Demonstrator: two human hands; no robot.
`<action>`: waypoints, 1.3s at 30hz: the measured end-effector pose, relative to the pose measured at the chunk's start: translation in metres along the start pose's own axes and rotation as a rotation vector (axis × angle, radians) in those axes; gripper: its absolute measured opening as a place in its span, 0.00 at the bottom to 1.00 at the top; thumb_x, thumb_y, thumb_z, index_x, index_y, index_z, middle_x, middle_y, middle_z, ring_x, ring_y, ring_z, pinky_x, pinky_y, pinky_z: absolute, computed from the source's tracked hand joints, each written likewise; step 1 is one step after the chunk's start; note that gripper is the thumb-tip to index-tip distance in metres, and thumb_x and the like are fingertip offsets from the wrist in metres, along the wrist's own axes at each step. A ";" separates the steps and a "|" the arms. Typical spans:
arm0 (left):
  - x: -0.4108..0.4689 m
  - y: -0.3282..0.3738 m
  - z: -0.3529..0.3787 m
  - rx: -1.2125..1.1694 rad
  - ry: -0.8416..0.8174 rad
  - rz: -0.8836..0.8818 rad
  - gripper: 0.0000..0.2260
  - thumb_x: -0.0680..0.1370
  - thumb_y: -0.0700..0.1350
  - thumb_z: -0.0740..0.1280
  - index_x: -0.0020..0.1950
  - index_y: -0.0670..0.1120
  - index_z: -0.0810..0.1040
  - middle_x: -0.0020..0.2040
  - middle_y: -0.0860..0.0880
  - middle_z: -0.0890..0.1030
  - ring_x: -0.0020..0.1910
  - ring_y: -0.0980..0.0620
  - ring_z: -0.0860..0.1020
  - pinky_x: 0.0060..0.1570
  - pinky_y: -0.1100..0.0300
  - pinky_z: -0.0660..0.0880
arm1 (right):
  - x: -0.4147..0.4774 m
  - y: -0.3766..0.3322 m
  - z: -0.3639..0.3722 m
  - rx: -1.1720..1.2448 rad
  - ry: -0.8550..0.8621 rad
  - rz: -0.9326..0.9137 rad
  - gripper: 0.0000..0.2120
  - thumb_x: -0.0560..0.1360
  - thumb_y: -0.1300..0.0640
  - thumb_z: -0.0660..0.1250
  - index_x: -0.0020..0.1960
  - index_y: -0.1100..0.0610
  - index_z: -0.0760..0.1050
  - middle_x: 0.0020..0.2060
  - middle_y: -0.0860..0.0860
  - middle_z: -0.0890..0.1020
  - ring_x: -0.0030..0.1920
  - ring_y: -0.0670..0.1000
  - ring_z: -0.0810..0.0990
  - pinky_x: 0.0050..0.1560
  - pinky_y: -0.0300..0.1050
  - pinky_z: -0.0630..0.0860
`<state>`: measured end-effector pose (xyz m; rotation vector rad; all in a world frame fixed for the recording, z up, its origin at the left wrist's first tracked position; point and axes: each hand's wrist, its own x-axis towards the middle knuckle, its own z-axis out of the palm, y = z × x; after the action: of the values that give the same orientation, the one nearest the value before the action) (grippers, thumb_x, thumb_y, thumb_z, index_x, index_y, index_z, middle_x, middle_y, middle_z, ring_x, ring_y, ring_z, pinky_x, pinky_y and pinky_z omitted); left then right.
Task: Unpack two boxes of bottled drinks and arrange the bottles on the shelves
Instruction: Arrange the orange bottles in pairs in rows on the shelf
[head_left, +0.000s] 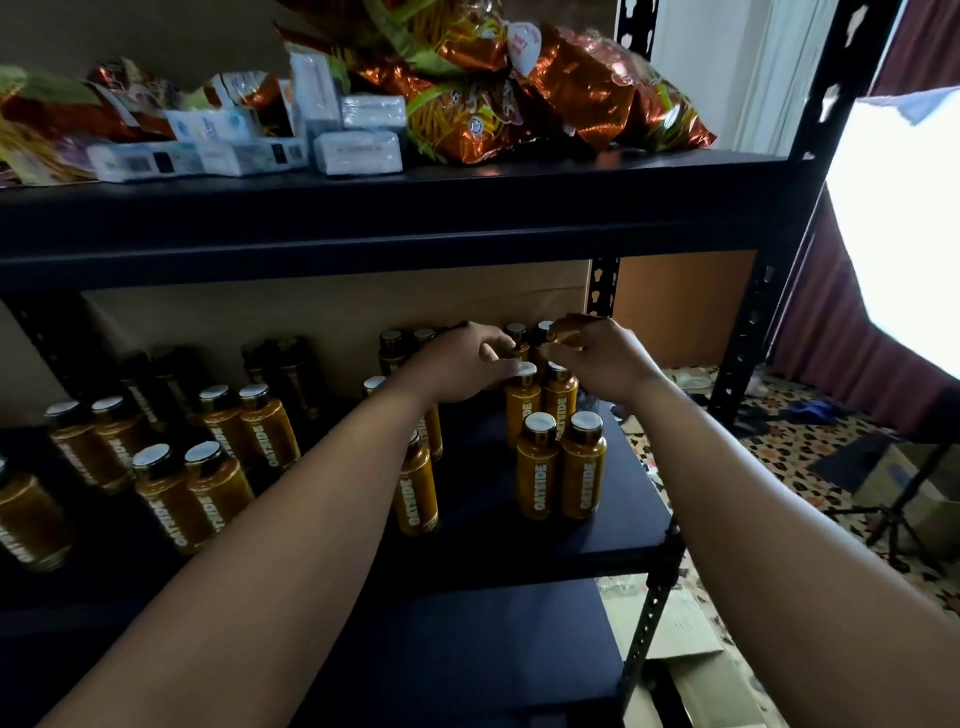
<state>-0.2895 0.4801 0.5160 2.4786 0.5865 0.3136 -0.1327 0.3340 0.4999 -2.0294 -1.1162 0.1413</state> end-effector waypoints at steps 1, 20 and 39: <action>-0.007 0.004 -0.007 0.017 -0.074 0.013 0.21 0.80 0.55 0.68 0.72 0.54 0.73 0.61 0.50 0.80 0.52 0.54 0.80 0.49 0.55 0.79 | -0.006 -0.007 -0.002 0.005 -0.030 0.012 0.16 0.78 0.46 0.70 0.60 0.54 0.83 0.52 0.52 0.86 0.54 0.52 0.83 0.54 0.47 0.78; -0.172 -0.056 0.055 0.037 -0.538 -0.184 0.30 0.77 0.62 0.70 0.77 0.60 0.67 0.62 0.56 0.80 0.59 0.56 0.78 0.61 0.57 0.74 | -0.155 0.015 0.082 -0.275 -0.758 0.056 0.28 0.77 0.38 0.69 0.75 0.45 0.71 0.56 0.45 0.82 0.56 0.48 0.80 0.56 0.44 0.75; -0.391 -0.193 0.285 -0.219 -0.673 -0.821 0.34 0.78 0.63 0.68 0.80 0.59 0.59 0.66 0.52 0.77 0.57 0.52 0.79 0.57 0.56 0.77 | -0.343 0.175 0.262 -0.079 -1.199 0.185 0.33 0.79 0.38 0.68 0.80 0.43 0.61 0.64 0.50 0.81 0.63 0.50 0.80 0.64 0.46 0.75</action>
<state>-0.5999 0.3036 0.1368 1.7649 1.1011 -0.7011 -0.3395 0.1799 0.1128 -2.0773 -1.5866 1.5753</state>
